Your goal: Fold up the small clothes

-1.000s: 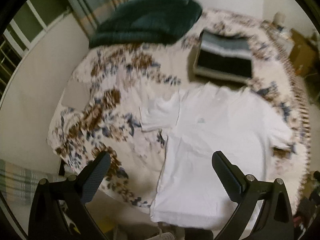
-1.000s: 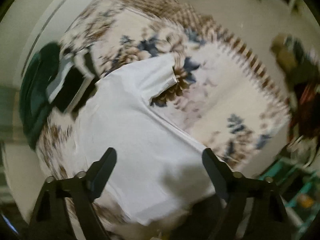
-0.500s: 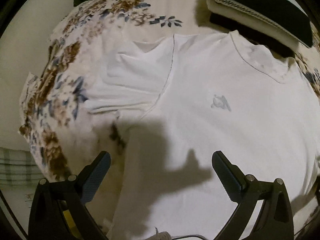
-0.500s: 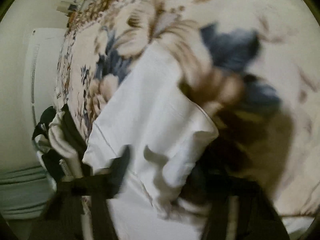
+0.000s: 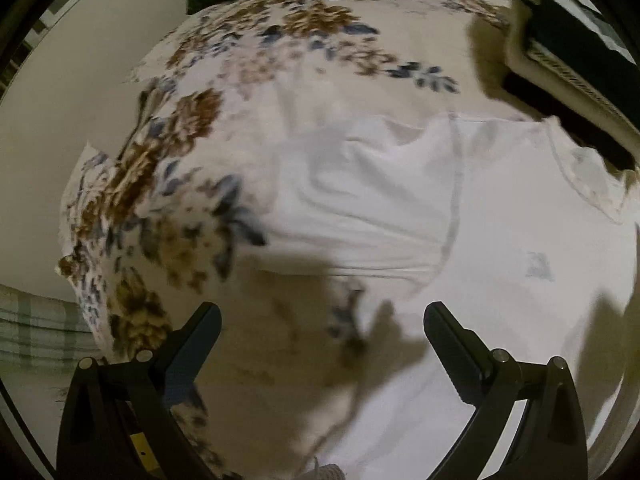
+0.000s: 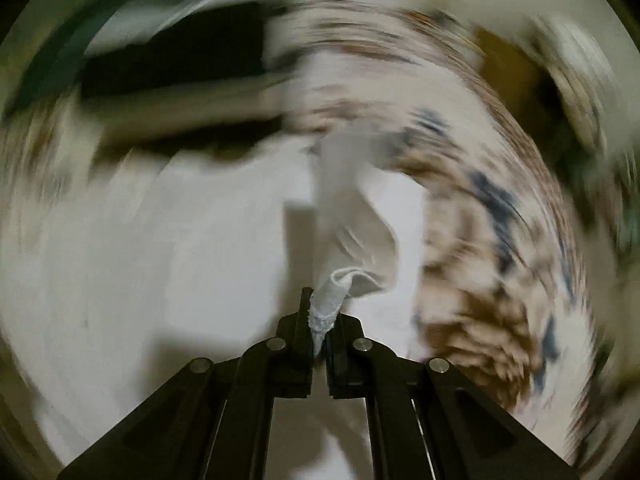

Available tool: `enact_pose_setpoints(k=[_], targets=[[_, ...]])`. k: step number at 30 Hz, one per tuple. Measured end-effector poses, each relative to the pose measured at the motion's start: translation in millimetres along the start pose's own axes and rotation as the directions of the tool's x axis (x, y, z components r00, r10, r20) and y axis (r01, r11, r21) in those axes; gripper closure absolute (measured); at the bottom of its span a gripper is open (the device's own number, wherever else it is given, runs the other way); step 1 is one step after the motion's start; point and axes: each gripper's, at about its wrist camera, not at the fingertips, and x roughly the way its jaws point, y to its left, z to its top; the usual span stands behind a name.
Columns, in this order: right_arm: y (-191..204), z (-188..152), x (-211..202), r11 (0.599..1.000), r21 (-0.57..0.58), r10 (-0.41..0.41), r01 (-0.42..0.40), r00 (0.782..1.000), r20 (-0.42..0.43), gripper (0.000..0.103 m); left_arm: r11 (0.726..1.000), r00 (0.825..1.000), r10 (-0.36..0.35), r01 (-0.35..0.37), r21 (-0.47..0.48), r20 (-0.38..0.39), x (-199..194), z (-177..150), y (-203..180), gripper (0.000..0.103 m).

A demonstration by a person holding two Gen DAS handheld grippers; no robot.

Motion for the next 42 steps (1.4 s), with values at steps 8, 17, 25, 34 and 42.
enact_pose_setpoints(k=[8, 17, 25, 34, 42], targets=[[43.6, -40.4, 22.7, 0.97, -0.068, 0.21, -0.233, 0.947, -0.244, 0.057, 0.999, 0.998, 0.033, -0.034, -0.019, -0.057, 30.1, -17.0, 45.5, 0.0], [-29.2, -57.0, 14.4, 0.893, 0.315, 0.402, -0.321, 0.884, -0.24, 0.042, 0.946, 0.946, -0.285, 0.25, -0.205, -0.158, 59.1, -12.5, 76.0, 0.0], [-55.8, -52.8, 42.6, 0.852, 0.481, 0.352, -0.209, 0.907, -0.23, 0.042, 0.602, 0.758, -0.652, 0.502, -0.621, -0.018, 116.4, 10.5, 109.8, 0.017], [-21.2, -37.0, 38.2, 0.846, 0.504, 0.319, -0.176, 0.924, -0.212, 0.042, 0.756, 0.86, -0.495, 0.496, -0.428, 0.121, 73.1, 40.4, 87.7, 0.098], [-49.4, -46.7, 11.8, 0.837, 0.52, 0.307, -0.169, 0.932, -0.192, 0.042, 0.847, 0.833, -0.529, 0.51, 0.149, 0.163, -16.6, 15.1, -41.2, 0.097]])
